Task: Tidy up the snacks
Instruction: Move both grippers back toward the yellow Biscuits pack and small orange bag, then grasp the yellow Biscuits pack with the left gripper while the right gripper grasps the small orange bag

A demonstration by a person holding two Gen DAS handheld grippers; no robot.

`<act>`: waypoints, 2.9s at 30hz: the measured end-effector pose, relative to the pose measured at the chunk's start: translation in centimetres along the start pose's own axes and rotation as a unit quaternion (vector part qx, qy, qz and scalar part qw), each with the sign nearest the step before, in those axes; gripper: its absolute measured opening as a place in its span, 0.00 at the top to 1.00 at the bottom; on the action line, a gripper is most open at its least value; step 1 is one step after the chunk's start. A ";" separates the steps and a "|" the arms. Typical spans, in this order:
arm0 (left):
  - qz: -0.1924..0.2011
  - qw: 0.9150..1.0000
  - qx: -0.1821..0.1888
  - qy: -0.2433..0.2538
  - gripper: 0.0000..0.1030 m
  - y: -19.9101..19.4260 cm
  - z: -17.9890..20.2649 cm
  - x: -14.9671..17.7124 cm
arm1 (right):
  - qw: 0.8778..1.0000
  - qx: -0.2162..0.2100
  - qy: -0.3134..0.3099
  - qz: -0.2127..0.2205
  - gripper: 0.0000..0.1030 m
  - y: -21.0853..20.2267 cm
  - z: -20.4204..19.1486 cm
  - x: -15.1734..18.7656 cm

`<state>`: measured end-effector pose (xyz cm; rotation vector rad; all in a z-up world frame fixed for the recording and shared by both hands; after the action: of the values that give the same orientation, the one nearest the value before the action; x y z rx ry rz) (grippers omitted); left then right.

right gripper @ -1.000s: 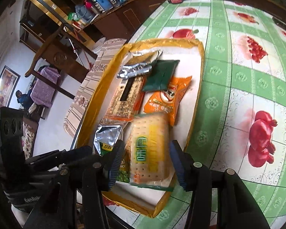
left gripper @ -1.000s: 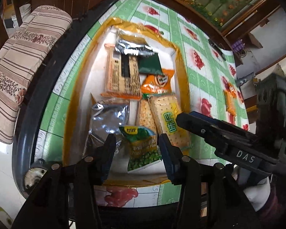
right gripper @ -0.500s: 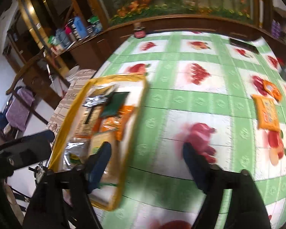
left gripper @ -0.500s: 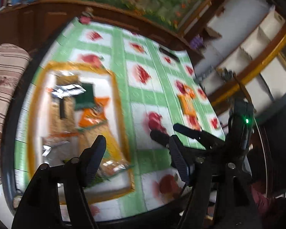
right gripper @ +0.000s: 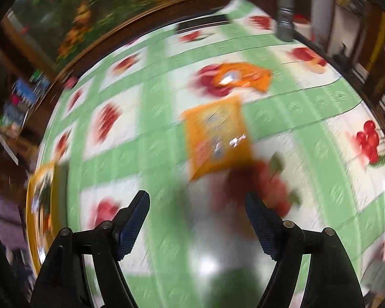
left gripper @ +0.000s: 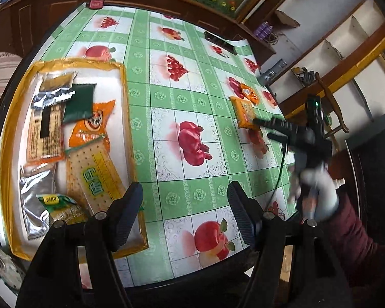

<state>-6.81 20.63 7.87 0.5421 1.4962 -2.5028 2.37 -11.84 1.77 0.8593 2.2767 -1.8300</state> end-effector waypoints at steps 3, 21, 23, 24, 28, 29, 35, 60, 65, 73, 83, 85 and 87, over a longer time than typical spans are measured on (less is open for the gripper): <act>-0.001 1.000 -0.009 -0.015 0.34 0.1 0.0 0.5 | 1.000 0.012 0.025 -0.007 0.23 1.8 1.9 -3.2; -0.015 0.999 -0.009 -0.049 0.34 4.0 3.1 0.7 | 0.982 -0.116 -0.091 -0.115 0.54 5.2 -5.8 -1.1; -0.014 0.999 -0.010 -0.050 0.34 4.2 3.3 0.6 | 0.988 -0.094 -0.100 -0.065 0.52 3.6 -4.5 -3.8; -0.015 0.998 -0.010 -0.052 0.34 4.3 3.3 0.7 | 0.991 -0.080 -0.095 -0.045 0.44 3.0 -3.5 -5.6; -0.018 0.998 -0.018 -0.063 0.34 4.6 3.2 1.4 | 0.999 -0.015 -0.035 0.014 0.28 3.1 2.8 -12.6; -0.018 0.998 -0.020 -0.065 0.34 4.6 3.2 1.6 | 1.000 -0.005 -0.027 0.011 0.28 3.8 3.9 -13.8; -0.027 0.996 -0.037 -0.079 0.34 5.1 3.0 2.5 | 0.999 -0.008 -0.015 -0.036 0.28 8.7 5.8 -15.8; -0.038 0.999 -0.033 0.000 0.34 9.6 7.4 -2.4 | 0.992 0.019 -0.116 -0.044 0.88 5.1 2.0 -3.6; -0.036 0.996 -0.053 0.061 0.35 12.9 8.8 -6.4 | 0.997 -0.017 -0.053 -0.058 0.88 3.6 4.6 -1.8; -0.066 0.983 -0.098 0.143 0.35 19.6 10.1 -10.0 | 0.995 -0.069 0.003 -0.066 0.50 2.2 6.5 -0.9; -0.087 0.968 -0.146 0.187 0.33 22.0 10.5 -9.4 | 0.995 -0.080 0.007 -0.060 0.42 4.1 4.0 -4.5; -0.086 0.972 -0.141 0.169 0.33 21.4 9.9 -9.3 | 0.995 -0.077 0.011 -0.056 0.42 4.6 3.5 -5.5; -0.080 0.975 -0.140 0.151 0.33 20.4 9.1 -9.3 | 0.997 -0.064 0.010 -0.051 0.40 5.1 3.0 -6.5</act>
<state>6.50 2.56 -1.12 0.8078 2.0384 -2.3393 9.50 -16.35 -0.80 0.7598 2.4613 -1.6989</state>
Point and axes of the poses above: each gripper's, at about its wrist camera, not at the fingertips, and y roughly the way its jaws point, z to its right, x to its underside, the point moved 5 cm from there along y, roughly the way its jaws point, and after that the axes turned 2 degrees about -x, right-handed, at the moved point
